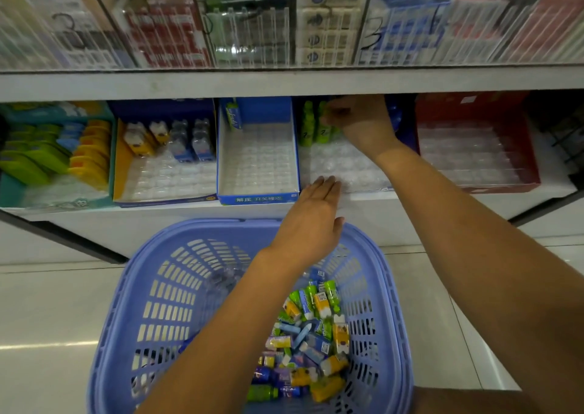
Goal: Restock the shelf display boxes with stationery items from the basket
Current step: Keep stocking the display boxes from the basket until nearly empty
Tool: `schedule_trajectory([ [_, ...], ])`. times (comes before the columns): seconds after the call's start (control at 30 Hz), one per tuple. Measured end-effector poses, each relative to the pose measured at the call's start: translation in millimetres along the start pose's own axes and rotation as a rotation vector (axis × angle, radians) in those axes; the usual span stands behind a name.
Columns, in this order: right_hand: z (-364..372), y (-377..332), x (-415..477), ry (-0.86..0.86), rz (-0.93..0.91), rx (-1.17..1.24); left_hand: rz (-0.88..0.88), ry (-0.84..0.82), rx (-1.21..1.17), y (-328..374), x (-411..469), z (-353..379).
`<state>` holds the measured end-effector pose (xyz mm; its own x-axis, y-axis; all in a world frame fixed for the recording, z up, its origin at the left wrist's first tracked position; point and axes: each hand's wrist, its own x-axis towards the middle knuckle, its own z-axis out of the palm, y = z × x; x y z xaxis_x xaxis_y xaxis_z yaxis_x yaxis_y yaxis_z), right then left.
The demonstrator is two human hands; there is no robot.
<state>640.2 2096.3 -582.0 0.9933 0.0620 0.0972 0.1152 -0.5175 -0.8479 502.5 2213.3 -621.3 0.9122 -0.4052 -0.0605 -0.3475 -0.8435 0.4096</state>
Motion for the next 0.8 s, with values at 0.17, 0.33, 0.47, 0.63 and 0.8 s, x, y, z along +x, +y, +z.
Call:
schedule_trajectory([
  [0.17, 2, 10, 10, -0.067, 0.034, -0.068, 0.023, 0.003, -0.024, -3, 1, 2],
  [0.33, 2, 0, 7, -0.068, 0.069, -0.134, 0.004, -0.038, -0.03, -2, 2, -2],
  [0.47, -1, -18, 0, -0.17, 0.118, -0.492, 0.015, -0.011, -0.157, 2, -8, -10],
  [0.63, 6, -26, -68, -0.02, 0.013, -0.434, -0.085, 0.187, -0.42, -28, -60, 19],
  [0.8, 73, 16, -147, -0.637, 0.236, -0.545, -0.385, -0.522, -0.183, -97, -127, 92],
])
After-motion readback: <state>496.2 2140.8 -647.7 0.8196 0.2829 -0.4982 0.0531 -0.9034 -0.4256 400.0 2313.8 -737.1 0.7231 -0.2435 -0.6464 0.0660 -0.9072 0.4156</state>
